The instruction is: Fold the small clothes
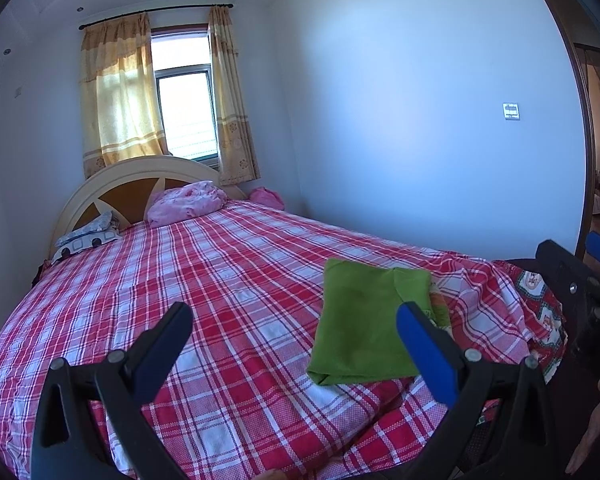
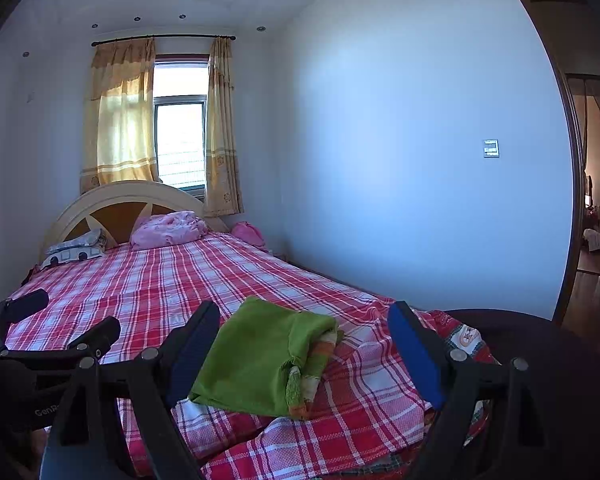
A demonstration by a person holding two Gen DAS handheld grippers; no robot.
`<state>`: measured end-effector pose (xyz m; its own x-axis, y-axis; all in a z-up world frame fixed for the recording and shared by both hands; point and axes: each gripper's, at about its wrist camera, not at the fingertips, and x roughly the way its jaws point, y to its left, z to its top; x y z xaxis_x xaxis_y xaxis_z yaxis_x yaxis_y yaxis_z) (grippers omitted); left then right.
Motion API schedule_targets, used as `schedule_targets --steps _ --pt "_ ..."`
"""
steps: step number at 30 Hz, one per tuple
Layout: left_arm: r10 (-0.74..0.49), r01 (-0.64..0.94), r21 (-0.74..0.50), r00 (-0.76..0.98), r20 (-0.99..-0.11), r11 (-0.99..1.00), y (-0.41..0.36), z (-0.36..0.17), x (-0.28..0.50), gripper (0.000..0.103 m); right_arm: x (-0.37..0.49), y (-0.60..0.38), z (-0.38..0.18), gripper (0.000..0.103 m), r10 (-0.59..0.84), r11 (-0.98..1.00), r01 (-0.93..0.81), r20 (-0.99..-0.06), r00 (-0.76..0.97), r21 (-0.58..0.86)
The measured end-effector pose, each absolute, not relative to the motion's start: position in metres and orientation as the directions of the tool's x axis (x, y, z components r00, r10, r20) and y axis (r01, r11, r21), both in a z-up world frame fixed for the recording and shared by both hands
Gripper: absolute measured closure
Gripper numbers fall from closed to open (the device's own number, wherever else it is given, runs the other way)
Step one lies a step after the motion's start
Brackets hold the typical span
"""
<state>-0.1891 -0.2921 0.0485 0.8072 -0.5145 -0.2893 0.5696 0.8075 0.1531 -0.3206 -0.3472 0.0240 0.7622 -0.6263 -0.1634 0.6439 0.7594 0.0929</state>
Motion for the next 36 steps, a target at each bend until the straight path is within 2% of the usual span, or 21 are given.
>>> schedule_targets --steps 36 --pt "-0.515 0.571 0.199 0.813 -0.271 0.797 -0.2914 0.0480 -0.1966 0.000 -0.3218 -0.3431 0.0242 0.016 -0.641 0.746 0.658 -0.155 0.752 0.105"
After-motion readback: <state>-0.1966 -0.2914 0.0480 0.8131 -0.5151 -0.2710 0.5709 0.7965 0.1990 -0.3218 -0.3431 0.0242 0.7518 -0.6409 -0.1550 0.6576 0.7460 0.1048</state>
